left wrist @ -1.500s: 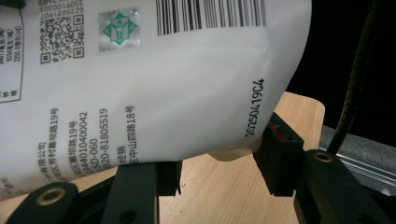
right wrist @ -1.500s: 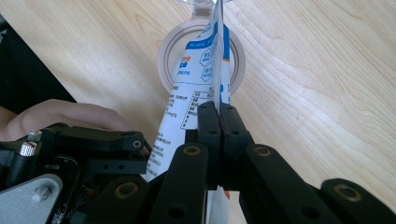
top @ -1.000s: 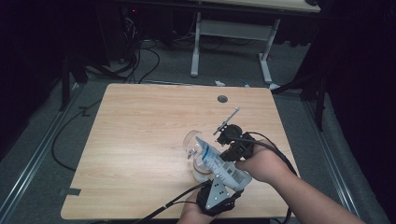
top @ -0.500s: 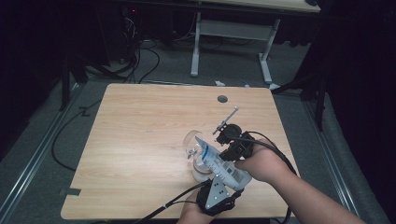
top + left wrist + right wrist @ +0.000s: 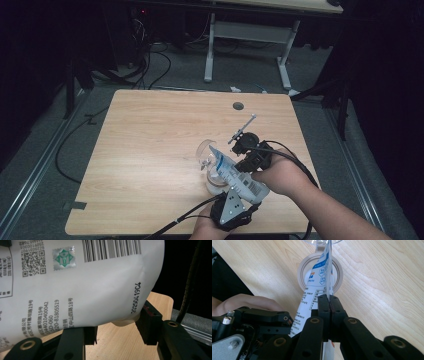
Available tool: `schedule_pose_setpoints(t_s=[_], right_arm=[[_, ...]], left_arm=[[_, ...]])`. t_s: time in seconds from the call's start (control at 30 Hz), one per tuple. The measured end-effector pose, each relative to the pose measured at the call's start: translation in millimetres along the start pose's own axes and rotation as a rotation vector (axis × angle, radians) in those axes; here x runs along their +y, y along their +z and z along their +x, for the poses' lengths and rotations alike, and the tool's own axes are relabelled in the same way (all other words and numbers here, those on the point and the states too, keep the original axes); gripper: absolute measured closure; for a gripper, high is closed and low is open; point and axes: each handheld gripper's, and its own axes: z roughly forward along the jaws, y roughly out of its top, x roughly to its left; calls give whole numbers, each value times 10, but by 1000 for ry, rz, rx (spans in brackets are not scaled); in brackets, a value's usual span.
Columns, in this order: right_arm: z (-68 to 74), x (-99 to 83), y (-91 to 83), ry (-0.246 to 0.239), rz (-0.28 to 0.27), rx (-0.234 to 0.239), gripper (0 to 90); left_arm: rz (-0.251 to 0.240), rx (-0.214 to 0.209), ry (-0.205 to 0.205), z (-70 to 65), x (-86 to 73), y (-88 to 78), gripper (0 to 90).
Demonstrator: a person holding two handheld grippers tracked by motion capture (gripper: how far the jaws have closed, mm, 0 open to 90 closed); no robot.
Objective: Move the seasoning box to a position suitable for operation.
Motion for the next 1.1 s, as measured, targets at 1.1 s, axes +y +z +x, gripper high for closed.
schedule_pose_setpoints(t_s=[1.1], right_arm=[[7,23,-26,-6,-8,-6,895]], left_arm=[[-5,4,3,16,29,-11,566]])
